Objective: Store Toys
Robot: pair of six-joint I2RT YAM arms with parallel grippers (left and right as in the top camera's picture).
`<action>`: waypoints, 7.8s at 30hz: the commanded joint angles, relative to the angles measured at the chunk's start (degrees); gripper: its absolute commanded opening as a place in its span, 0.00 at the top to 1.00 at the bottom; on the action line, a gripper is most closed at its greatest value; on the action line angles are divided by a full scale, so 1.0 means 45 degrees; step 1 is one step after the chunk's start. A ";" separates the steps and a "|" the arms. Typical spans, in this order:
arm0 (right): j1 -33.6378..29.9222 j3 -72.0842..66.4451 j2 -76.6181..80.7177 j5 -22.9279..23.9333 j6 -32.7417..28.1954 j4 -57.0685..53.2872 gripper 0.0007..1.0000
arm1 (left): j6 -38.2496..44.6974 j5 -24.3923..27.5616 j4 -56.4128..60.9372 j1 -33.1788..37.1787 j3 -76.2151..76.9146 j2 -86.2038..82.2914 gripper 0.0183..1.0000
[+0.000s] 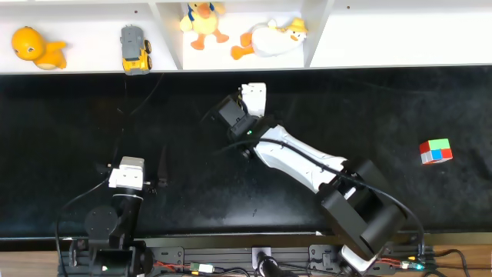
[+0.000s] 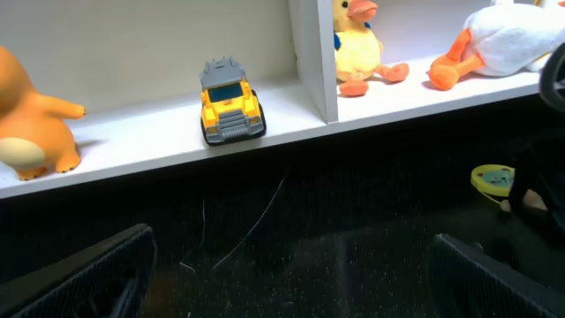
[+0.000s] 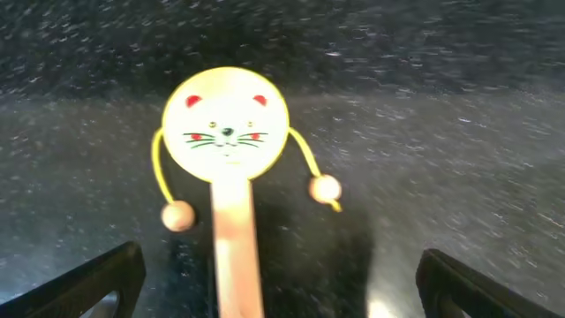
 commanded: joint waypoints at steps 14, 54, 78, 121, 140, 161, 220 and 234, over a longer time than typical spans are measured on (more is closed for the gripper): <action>-0.0185 0.0457 0.0850 -0.1685 -0.1020 0.0010 0.36 | -0.0102 0.0073 -0.0078 -0.0112 -0.0010 -0.0151 0.00; -0.7616 -0.3691 -0.7553 -0.3478 -0.8451 -0.2730 0.96 | -0.0102 0.0073 -0.0078 -0.0112 -0.0010 -0.0151 0.00; -0.8301 0.1341 -0.2166 -0.3497 -1.1448 0.0209 0.96 | -0.0102 0.0073 -0.0078 -0.0112 -0.0010 -0.0151 0.00; -1.0404 -0.4197 -0.9505 -0.4017 -1.0297 -0.3997 0.01 | -0.0102 0.0073 -0.0078 -0.0112 -0.0010 -0.0151 0.00; -1.4324 -0.4255 -0.9437 -0.6460 -1.4999 -0.4342 0.06 | -0.0102 0.0073 -0.0078 -0.0112 -0.0010 -0.0151 0.00; -2.1823 -0.4216 -0.6436 -0.9408 -2.1119 -0.2322 0.16 | -0.0102 0.0073 -0.0078 -0.0112 -0.0010 -0.0151 0.00; -1.8778 -0.1195 -0.5416 -1.1375 -1.6082 -0.0117 0.64 | -0.0102 0.0073 -0.0078 -0.0112 -0.0010 -0.0151 0.00; -1.7107 0.2943 -0.1758 -1.1375 -1.4338 0.0092 0.64 | -0.0102 0.0073 -0.0078 -0.0112 -0.0010 -0.0151 0.00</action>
